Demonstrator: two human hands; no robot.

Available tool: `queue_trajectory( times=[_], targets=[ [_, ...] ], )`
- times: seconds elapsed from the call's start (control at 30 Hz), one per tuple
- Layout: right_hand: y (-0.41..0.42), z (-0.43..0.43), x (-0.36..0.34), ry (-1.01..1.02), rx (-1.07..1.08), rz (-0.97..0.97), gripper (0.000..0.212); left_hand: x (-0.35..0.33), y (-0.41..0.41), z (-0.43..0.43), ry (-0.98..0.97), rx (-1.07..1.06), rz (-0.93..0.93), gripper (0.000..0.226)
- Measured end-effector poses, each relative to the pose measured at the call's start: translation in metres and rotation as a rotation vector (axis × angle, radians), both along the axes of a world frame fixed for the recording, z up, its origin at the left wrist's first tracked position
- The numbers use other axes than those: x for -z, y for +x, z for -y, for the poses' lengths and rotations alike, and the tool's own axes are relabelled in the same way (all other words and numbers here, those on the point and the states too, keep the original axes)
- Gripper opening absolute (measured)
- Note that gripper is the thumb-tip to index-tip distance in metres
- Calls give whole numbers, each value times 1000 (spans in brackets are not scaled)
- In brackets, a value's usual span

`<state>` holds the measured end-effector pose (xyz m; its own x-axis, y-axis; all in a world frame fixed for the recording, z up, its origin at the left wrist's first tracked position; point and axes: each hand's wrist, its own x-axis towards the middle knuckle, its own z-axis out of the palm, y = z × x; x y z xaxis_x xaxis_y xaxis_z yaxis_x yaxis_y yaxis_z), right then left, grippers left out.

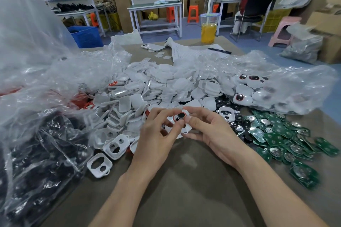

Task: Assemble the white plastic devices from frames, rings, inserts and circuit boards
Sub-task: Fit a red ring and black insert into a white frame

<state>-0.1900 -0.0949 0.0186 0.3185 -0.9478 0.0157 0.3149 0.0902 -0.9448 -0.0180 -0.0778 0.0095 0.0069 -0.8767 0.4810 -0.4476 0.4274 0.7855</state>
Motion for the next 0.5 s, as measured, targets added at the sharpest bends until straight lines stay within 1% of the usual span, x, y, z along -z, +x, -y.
queue_trajectory(
  times=[0.2,0.37,0.5],
  targets=[
    [-1,-1,-1,4,-5,13,25,-1,0,-1,15,14,-20,19],
    [0,-1,-3,23,-15,52,34,-3,-1,-2,11,7,-38,22],
    [0,-2,-3,28,-23,71,31,-3,-1,-2,7,11,-43,20]
  ],
)
